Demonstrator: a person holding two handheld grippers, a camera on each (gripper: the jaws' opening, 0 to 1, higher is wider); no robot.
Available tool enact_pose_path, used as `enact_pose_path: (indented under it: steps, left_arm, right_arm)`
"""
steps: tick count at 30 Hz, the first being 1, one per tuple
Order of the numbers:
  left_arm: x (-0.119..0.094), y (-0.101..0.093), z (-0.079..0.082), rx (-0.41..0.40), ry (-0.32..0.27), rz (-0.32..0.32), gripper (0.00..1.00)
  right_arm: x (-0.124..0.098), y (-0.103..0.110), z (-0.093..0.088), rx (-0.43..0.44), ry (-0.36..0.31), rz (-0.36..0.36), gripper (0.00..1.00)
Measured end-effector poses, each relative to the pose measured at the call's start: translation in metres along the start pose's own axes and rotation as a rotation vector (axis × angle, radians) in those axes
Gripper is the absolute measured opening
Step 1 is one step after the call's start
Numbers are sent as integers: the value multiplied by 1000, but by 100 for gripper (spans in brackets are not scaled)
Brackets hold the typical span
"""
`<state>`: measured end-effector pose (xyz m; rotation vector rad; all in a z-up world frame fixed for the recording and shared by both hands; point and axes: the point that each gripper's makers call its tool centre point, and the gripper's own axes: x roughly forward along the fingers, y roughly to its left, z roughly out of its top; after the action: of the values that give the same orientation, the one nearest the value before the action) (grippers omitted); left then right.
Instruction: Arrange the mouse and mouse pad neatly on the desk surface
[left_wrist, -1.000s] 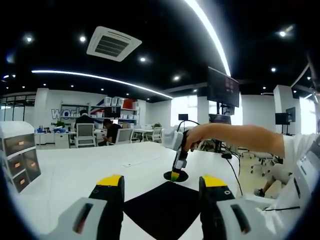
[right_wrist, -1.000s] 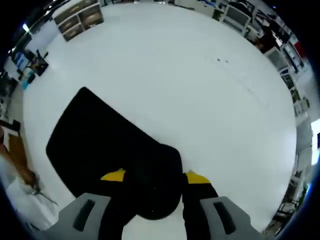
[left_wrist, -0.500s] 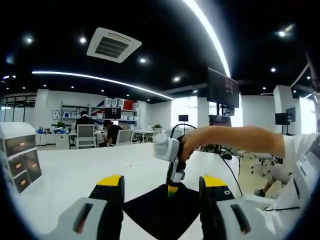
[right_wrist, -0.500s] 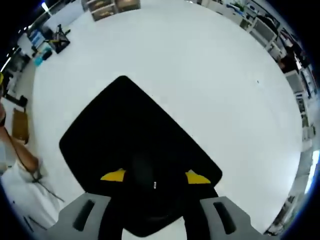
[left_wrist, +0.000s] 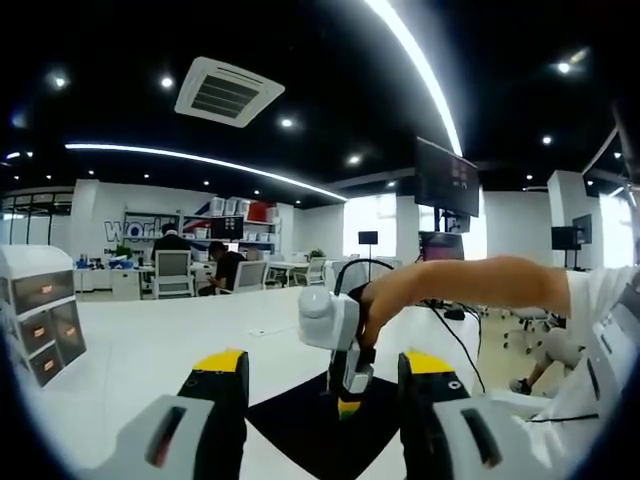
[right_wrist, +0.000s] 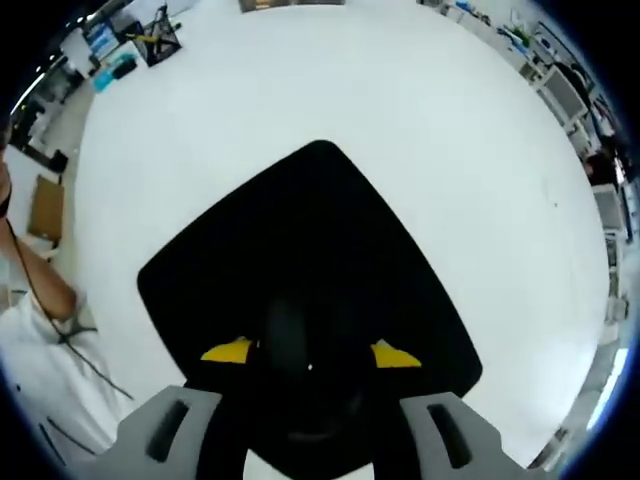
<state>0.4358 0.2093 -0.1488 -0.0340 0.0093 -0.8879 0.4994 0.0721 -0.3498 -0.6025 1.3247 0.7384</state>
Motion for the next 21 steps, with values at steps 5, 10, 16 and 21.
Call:
enact_pose_path:
  steps: [5,10,16,21]
  left_arm:
    - [0,0,1,0,-3,1,60]
    - [2,-1,1,0,-1,0,60]
    - [3,-1,-1,-3,3,-1,60]
    - [3,0,-1,-1,4,-1,60]
  right_arm:
    - [1,-3,-1,-8,5,-3,41]
    - [5,-5,0,-16,14,-3,41]
    - [3,-8,3,-51,19,1,42]
    - [2,-13,8,-81,15,3,42]
